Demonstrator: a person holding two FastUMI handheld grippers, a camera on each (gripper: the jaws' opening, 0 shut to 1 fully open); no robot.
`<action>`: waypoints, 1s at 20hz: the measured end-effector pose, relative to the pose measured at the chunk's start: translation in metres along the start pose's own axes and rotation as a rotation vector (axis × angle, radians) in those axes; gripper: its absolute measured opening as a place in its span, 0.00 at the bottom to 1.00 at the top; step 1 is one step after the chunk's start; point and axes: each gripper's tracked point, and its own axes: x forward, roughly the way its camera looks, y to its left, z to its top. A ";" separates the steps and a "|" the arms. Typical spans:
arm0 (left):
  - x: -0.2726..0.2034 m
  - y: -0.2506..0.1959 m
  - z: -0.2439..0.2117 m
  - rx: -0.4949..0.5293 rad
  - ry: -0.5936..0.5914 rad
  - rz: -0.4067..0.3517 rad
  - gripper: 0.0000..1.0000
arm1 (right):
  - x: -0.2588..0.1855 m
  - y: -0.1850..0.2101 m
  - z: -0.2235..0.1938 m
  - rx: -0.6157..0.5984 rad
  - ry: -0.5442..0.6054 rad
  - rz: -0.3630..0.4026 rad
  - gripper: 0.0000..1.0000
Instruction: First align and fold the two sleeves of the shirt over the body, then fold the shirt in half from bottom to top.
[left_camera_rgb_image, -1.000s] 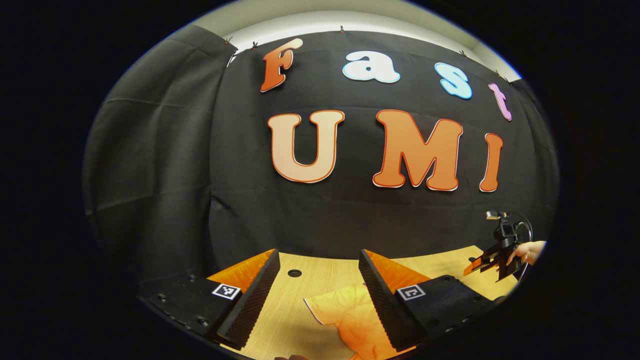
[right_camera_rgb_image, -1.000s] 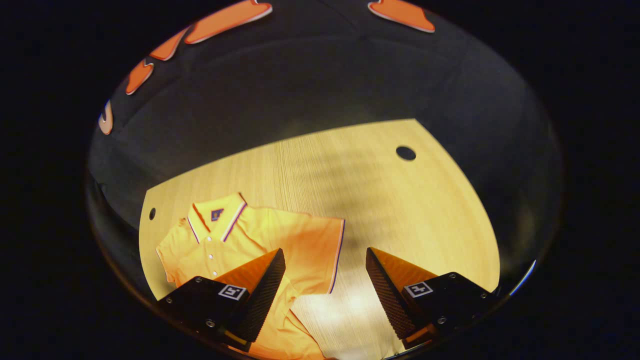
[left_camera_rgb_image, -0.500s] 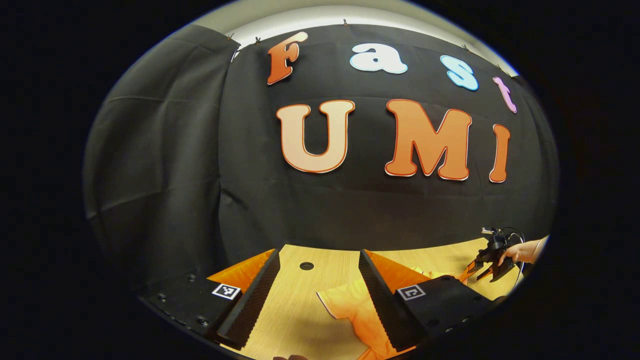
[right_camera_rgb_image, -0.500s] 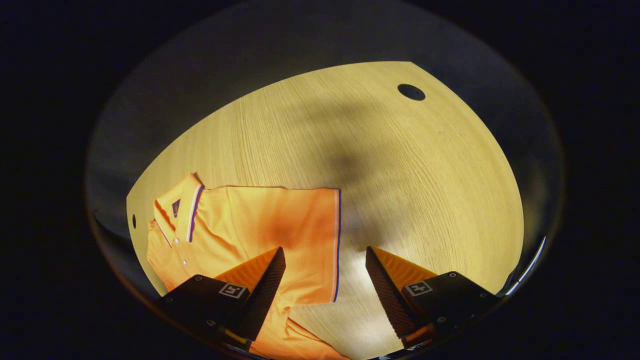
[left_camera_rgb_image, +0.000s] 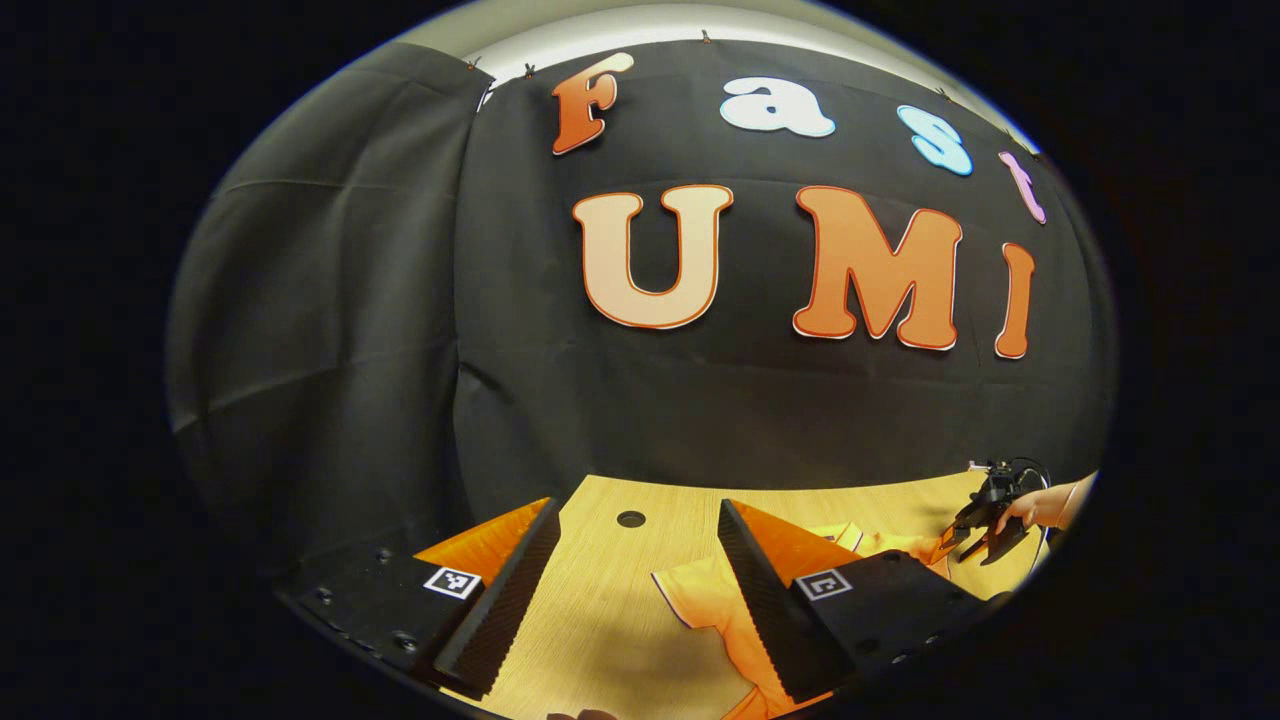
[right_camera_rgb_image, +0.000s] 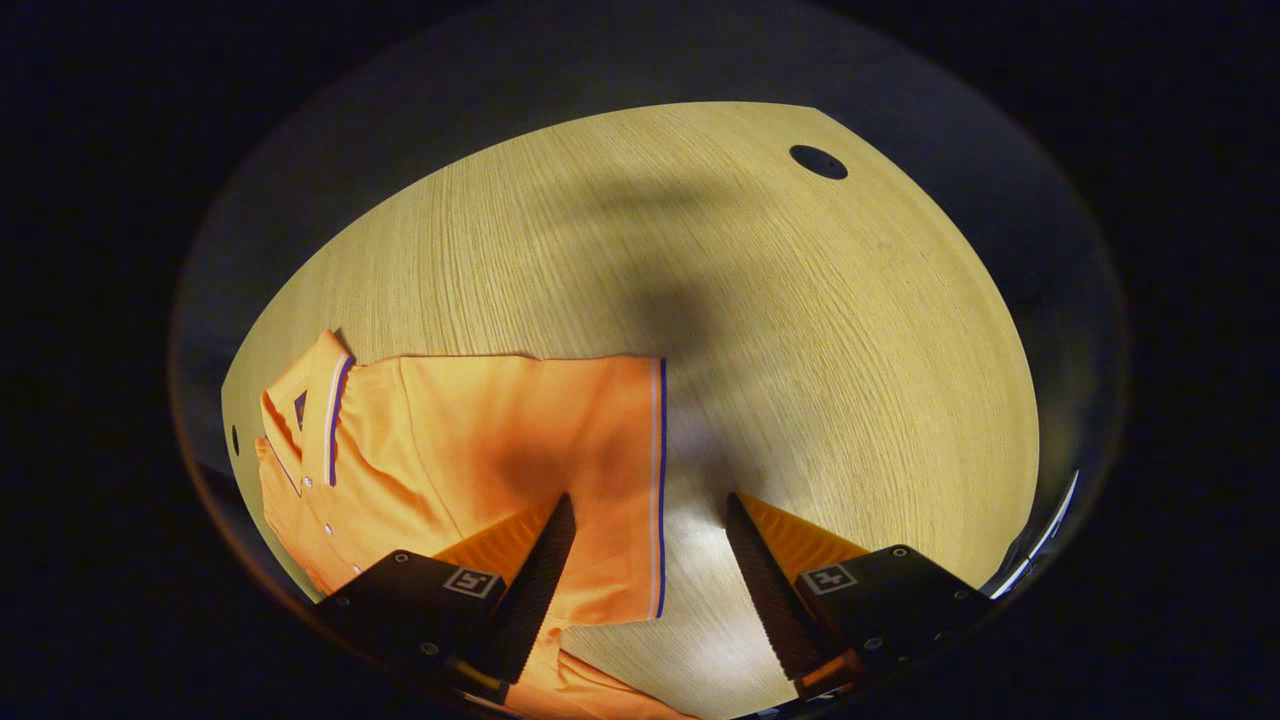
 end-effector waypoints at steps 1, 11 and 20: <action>0.000 0.001 -0.002 -0.004 -0.002 0.002 0.98 | 0.000 0.001 0.000 0.001 -0.005 -0.001 0.92; -0.004 0.016 -0.012 -0.015 0.017 0.012 0.98 | -0.006 0.017 0.001 0.021 -0.051 0.079 0.07; -0.006 0.026 -0.006 -0.014 0.005 0.006 0.98 | -0.028 0.022 0.004 0.010 -0.125 0.103 0.00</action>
